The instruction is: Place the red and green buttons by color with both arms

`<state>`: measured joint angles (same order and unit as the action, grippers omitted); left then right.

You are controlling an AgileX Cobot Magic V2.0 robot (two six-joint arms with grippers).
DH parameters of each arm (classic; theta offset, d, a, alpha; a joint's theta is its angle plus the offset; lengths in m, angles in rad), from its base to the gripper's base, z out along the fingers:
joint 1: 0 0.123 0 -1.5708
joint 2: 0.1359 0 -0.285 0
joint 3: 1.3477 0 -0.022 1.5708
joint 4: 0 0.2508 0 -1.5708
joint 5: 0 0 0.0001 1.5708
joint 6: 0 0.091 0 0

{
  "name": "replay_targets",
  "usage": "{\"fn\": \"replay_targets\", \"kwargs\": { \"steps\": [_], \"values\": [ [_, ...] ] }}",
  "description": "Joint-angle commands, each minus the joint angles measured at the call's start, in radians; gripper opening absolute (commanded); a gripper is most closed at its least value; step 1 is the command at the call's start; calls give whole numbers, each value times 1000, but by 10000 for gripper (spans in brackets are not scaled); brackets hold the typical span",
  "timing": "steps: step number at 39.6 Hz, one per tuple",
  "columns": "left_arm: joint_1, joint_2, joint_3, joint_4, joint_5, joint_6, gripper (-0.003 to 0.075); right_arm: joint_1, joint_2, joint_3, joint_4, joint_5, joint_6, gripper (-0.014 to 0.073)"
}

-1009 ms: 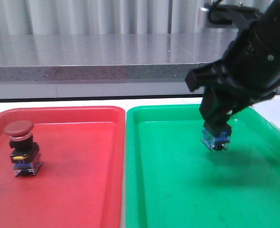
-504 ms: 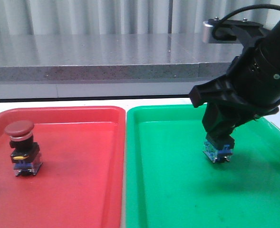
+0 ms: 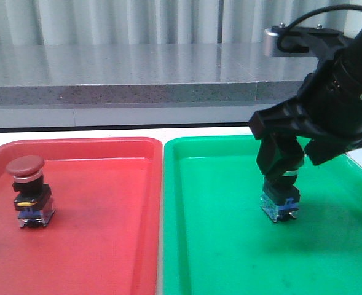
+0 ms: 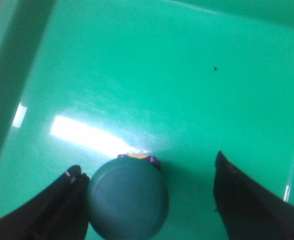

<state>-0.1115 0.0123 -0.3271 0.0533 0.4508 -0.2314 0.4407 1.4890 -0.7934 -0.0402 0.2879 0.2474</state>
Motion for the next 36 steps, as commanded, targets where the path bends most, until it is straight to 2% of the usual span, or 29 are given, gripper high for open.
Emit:
{"fn": "replay_targets", "kwargs": {
  "steps": [1,6,9,13,18,22,26,36],
  "values": [
    [5,11,-24,-1,-85,-1,-20,2,-106,-64,0,-9,-6,548],
    [5,11,-24,-1,-85,-1,-20,2,-209,-118,0,45,-6,533],
    [5,11,-24,-1,-85,-1,-20,2,-261,-135,0,54,-6,480],
    [5,11,-24,-1,-85,-1,-20,-2,-330,-136,-2,65,-6,333],
    [5,11,-24,-1,-85,-1,-20,-2,-400,-136,-55,113,-6,106],
    [5,11,-24,-1,-85,-1,-20,-15,-457,-122,-81,131,-6,-16],
    [5,11,-24,-1,-85,-1,-20,-61,-523,-85,-81,128,-5,-71],
    [5,11,-24,-1,-85,-1,-20,-149,-742,108,-81,101,-5,-67]
  ]
}}
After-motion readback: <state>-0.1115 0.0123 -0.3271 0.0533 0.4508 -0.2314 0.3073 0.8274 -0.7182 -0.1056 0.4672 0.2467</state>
